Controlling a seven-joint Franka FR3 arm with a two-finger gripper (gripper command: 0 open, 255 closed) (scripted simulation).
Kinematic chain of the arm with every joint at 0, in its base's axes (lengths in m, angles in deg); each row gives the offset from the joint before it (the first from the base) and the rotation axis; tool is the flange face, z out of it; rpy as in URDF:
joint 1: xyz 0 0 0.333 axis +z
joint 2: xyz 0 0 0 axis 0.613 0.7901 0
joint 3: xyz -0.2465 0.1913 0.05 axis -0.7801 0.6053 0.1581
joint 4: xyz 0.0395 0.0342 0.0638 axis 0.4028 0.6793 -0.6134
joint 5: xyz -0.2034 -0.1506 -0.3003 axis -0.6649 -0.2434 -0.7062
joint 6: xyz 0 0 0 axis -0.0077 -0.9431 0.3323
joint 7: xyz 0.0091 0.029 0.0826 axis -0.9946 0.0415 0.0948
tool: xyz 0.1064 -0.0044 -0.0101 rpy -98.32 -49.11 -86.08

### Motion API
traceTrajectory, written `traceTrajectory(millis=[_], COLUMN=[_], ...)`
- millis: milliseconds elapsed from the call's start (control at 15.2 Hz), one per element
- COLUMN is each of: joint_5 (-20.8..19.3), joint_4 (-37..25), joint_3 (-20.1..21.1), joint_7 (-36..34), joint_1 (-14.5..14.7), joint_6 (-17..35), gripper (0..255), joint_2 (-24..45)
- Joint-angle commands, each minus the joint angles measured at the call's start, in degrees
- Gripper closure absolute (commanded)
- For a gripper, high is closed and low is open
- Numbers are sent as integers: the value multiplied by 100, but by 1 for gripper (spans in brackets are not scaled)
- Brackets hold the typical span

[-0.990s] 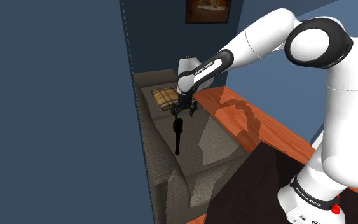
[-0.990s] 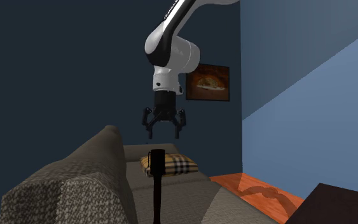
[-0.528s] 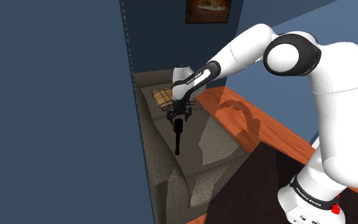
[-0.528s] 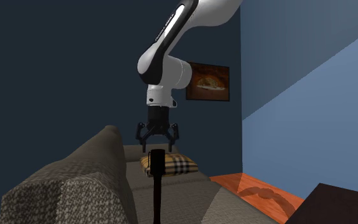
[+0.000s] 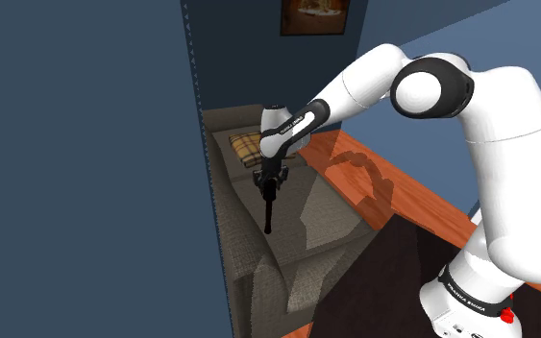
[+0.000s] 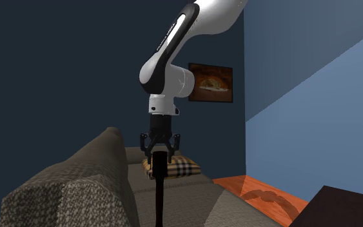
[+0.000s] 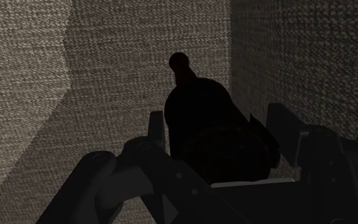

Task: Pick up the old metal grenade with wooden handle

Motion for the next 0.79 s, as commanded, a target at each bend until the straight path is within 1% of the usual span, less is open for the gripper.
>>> traceTrajectory(millis=[0,396,726], joint_5=[1,0,2], joint_4=[2,-2,10], joint_3=[1,2,5], joint_7=[1,-6,-16], joint_1=[0,5,1], joint_6=[1,-3,-264], gripper=[255,255,255], joint_2=[9,9,-264])
